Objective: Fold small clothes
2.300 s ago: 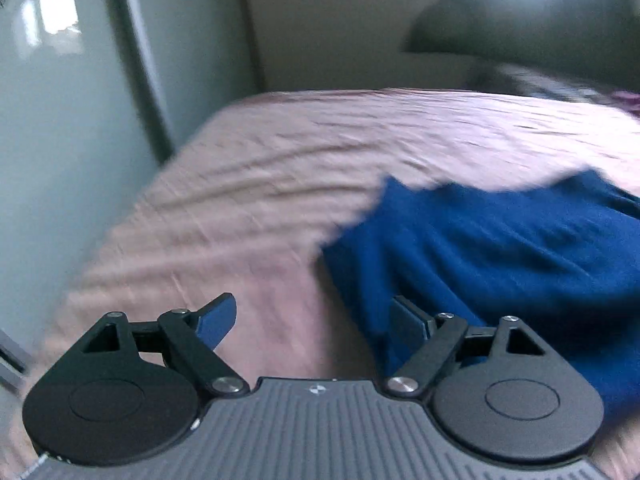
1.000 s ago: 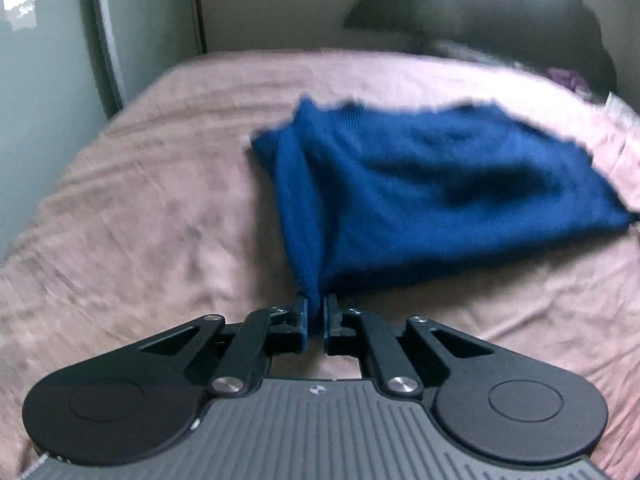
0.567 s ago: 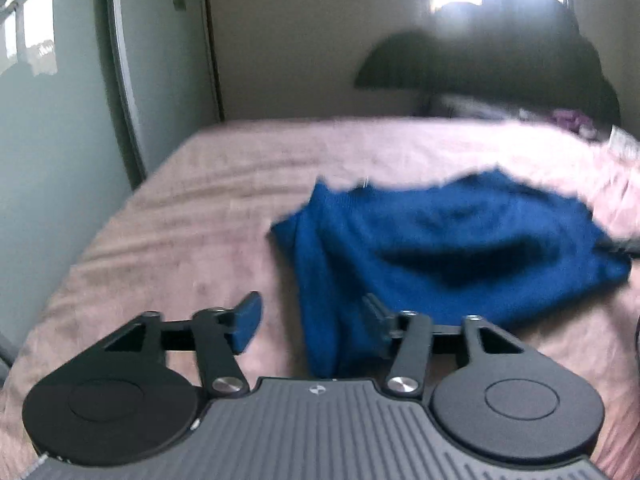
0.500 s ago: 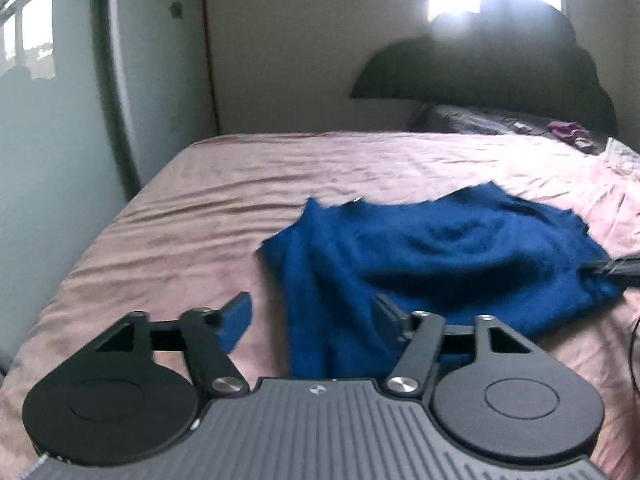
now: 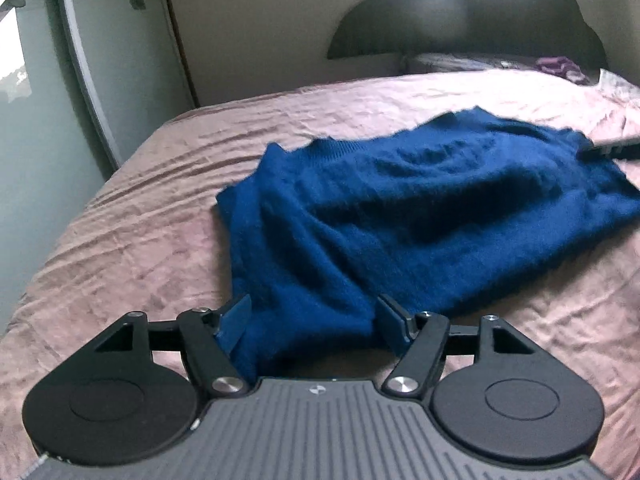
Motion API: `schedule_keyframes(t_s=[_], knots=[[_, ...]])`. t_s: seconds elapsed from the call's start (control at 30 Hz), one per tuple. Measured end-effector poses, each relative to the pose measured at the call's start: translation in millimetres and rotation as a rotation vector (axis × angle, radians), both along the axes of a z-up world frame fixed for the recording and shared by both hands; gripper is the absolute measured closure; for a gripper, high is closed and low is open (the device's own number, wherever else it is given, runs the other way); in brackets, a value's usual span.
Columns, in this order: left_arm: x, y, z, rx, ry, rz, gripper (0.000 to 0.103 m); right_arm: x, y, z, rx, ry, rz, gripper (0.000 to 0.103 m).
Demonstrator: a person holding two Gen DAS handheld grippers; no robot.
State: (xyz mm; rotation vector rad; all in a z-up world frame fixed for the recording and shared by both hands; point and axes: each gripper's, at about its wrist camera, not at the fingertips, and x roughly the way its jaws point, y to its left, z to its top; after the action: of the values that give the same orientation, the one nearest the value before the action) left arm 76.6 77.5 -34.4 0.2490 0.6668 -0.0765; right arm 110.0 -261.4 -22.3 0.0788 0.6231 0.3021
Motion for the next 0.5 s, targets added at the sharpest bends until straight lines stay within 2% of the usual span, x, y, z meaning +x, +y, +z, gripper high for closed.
schedule_keyframes(t_s=[0.07,0.1,0.17,0.2,0.27,0.33,0.4,0.5], knots=[[0.7,2.2,2.6,0.002,-0.012,0.016,0.03,-2.2,22.0,-7.7,-0.051,0.035,0.078,0.051],[1.9,1.6,2.4,0.006,-0.009,0.019,0.03,-3.1,30.4,-13.7,-0.1,0.058,0.106,0.036],[1.6,0.6,4.4,0.018,0.007,0.024,0.03,-7.1,45.5,-23.9,-0.222,0.062,0.109,0.035],[-0.1,1.6,7.9,0.017,0.001,0.016,0.03,-12.4,49.3,-20.9,-0.25,0.04,0.093,0.035],[-2.3,6.3,20.1,0.015,-0.035,0.01,0.025,-23.7,53.4,-2.5,-0.239,-0.016,0.082,0.035],[2.8,15.5,34.7,0.003,-0.066,0.03,0.012,-34.8,58.7,22.8,-0.212,-0.097,0.086,0.035],[15.8,29.1,47.7,-0.052,-0.059,0.059,0.005,-42.1,71.7,42.8,-0.226,-0.178,0.103,0.035],[41.7,51.4,55.2,-0.137,-0.02,0.088,0.005,-54.3,95.9,53.3,-0.301,-0.267,0.135,0.035]])
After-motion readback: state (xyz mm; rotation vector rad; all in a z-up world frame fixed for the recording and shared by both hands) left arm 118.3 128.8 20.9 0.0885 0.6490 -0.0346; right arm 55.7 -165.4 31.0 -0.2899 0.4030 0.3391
